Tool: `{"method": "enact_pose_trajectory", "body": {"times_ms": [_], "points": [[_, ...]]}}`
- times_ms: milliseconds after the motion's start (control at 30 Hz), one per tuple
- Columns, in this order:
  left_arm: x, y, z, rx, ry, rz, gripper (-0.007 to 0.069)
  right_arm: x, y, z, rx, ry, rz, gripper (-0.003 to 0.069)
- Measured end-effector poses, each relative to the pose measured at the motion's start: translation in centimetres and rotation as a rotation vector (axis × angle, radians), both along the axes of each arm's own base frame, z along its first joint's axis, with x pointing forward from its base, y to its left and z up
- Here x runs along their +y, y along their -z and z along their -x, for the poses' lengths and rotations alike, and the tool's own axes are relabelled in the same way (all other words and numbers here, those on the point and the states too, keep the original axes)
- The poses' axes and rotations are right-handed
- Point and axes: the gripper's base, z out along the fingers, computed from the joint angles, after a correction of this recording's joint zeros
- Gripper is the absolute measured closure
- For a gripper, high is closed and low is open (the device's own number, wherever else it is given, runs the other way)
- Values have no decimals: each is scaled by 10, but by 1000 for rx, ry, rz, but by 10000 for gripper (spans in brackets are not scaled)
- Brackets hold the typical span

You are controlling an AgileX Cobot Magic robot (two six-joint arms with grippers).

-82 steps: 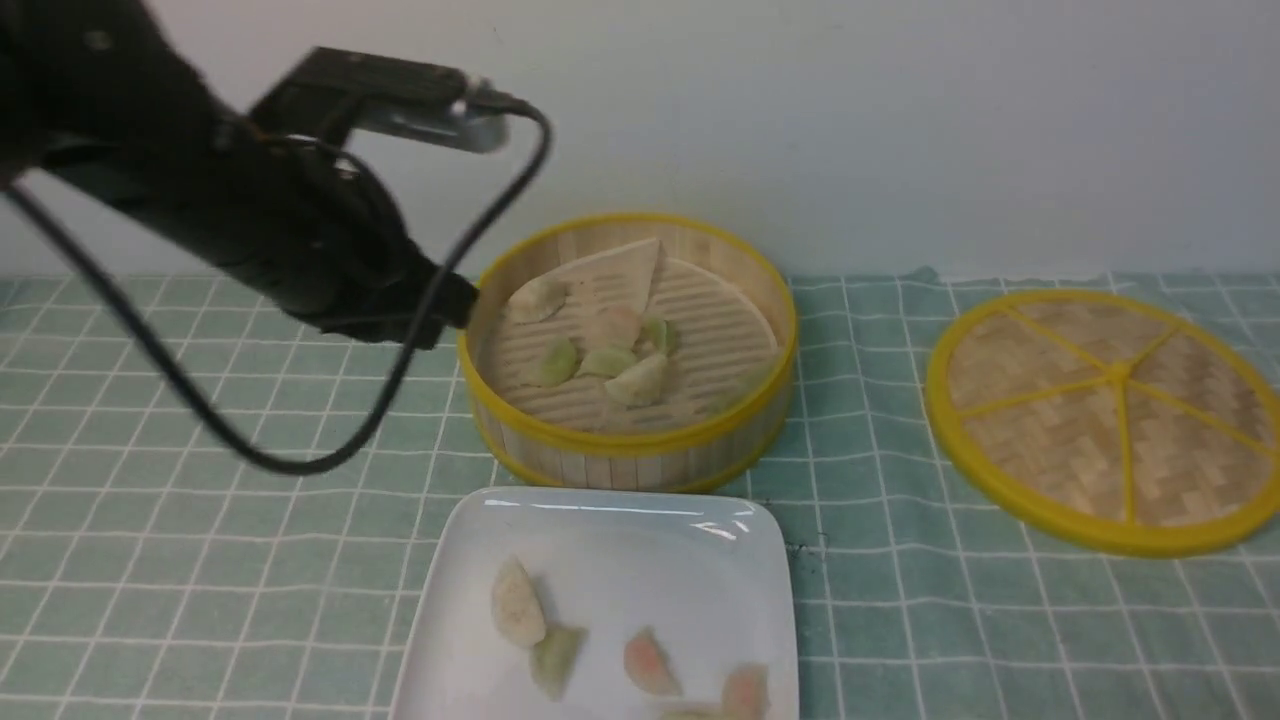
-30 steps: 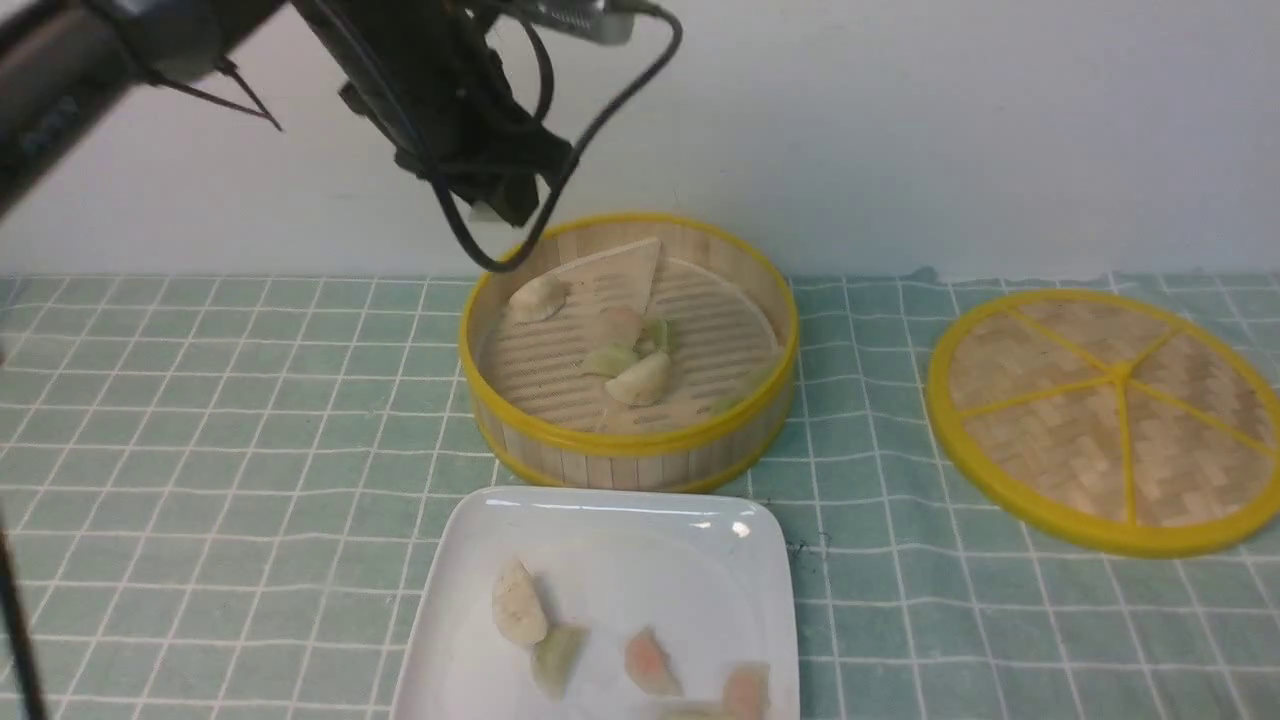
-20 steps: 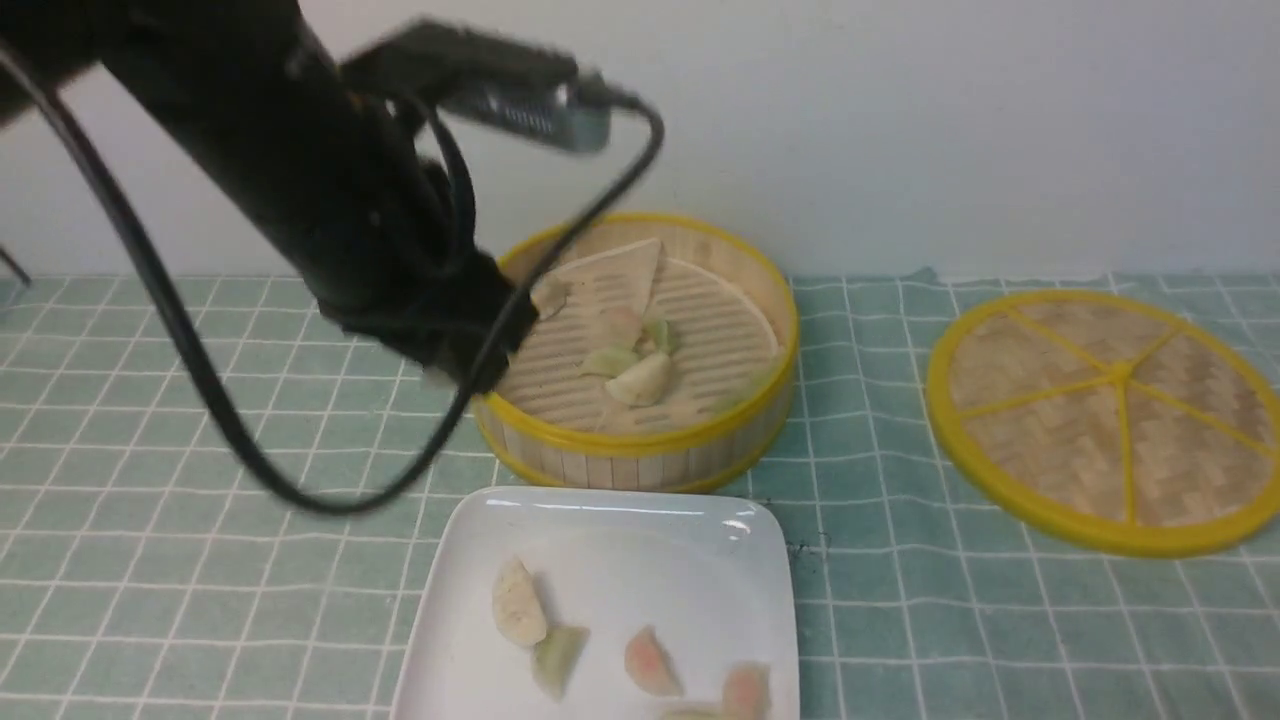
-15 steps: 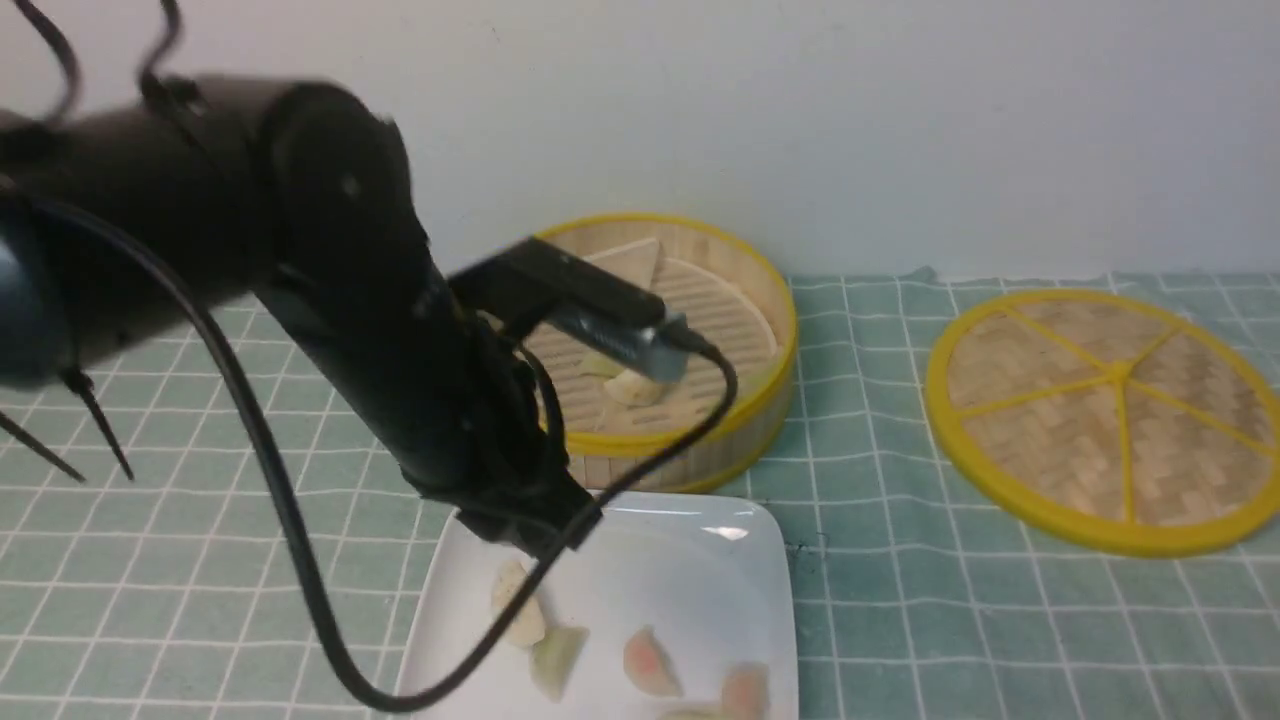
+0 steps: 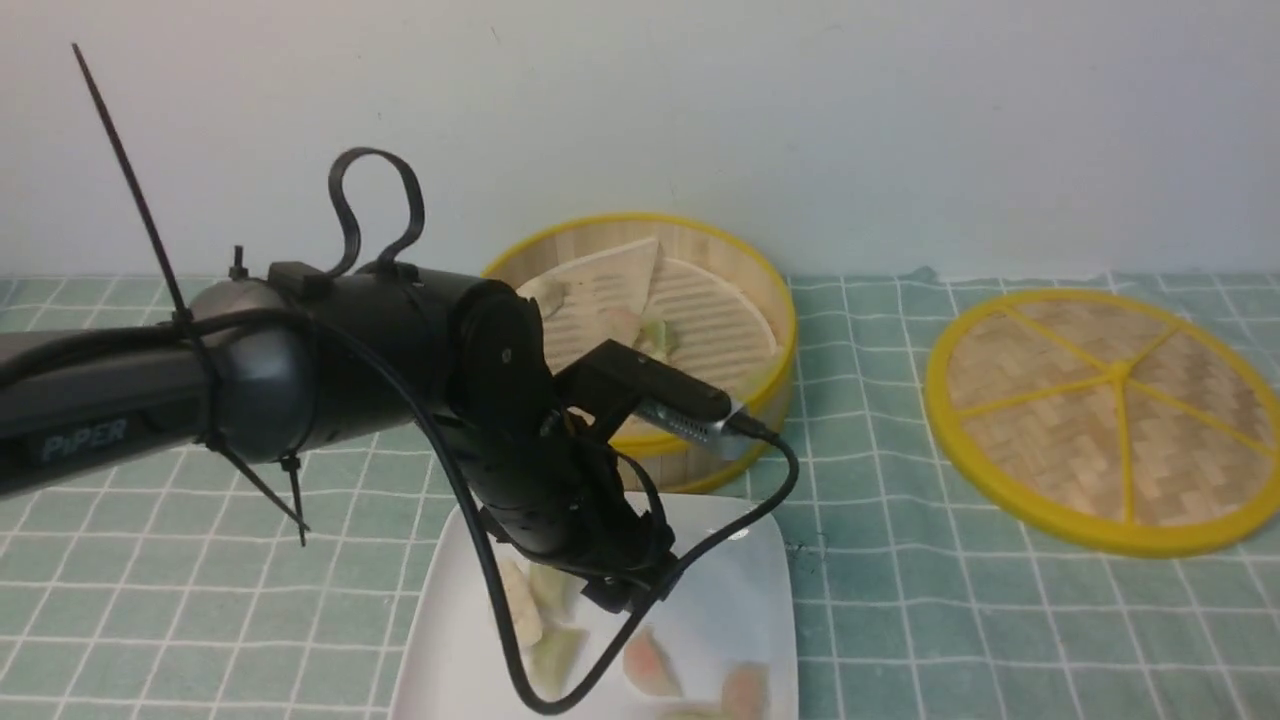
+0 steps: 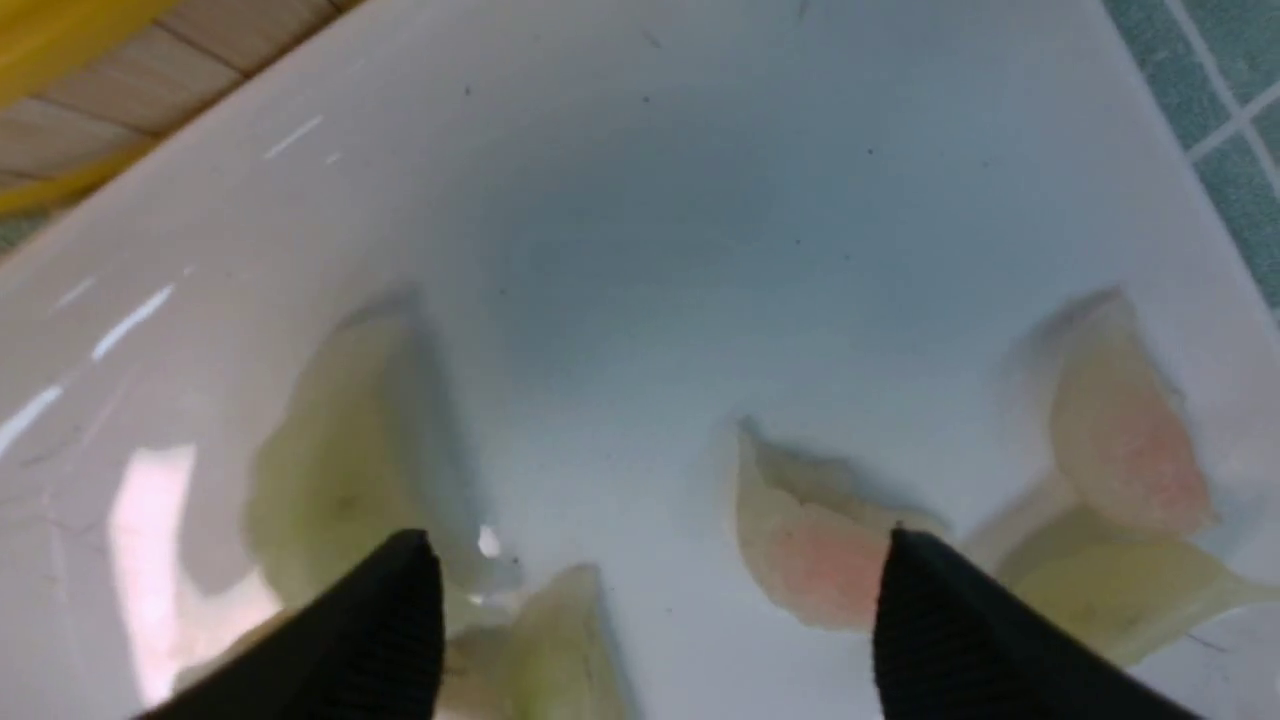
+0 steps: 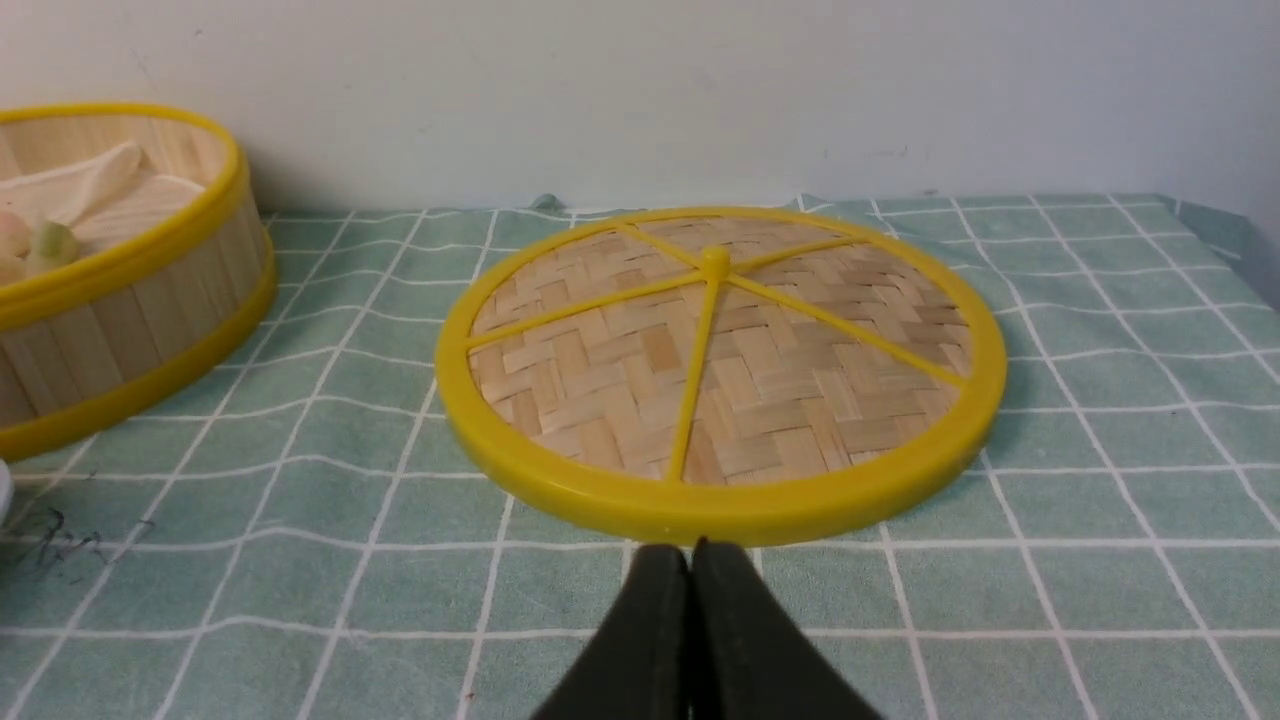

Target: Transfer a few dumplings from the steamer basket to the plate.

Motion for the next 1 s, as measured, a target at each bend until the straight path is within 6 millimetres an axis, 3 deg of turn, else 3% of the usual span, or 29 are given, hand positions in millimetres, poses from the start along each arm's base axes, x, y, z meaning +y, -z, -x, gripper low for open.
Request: {"method": "enact_pose_trajectory", "body": {"times_ms": [67, 100, 200, 267, 367, 400, 433, 533, 633, 667, 733, 1000], "points": [[0, -13, 1, 0, -31, 19, 93, 0, 0, 0, 0, 0, 0, 673], [1, -29, 3, -17, -50, 41, 146, 0, 0, 0, 0, 0, 0, 673], [10, -72, 17, -102, -68, 103, 322, 0, 0, 0, 0, 0, 0, 673], [22, -113, 34, -206, -73, 176, 518, 0, 0, 0, 0, 0, 0, 673], [42, -160, 66, -350, -84, 294, 605, 0, 0, 0, 0, 0, 0, 673], [43, -163, 68, -356, -84, 300, 608, 0, 0, 0, 0, 0, 0, 673], [56, -180, 88, -438, -93, 364, 624, 0, 0, 0, 0, 0, 0, 673], [76, -192, 117, -541, -105, 437, 631, 0, 0, 0, 0, 0, 0, 673], [96, -193, 148, -611, -112, 485, 631, 0, 0, 0, 0, 0, 0, 673], [97, -190, 149, -610, -112, 484, 631, 0, 0, 0, 0, 0, 0, 673], [116, -190, 177, -666, -107, 514, 631, 0, 0, 0, 0, 0, 0, 673], [155, -208, 229, -890, -89, 543, 631, 0, 0, 0, 0, 0, 0, 673]]}}
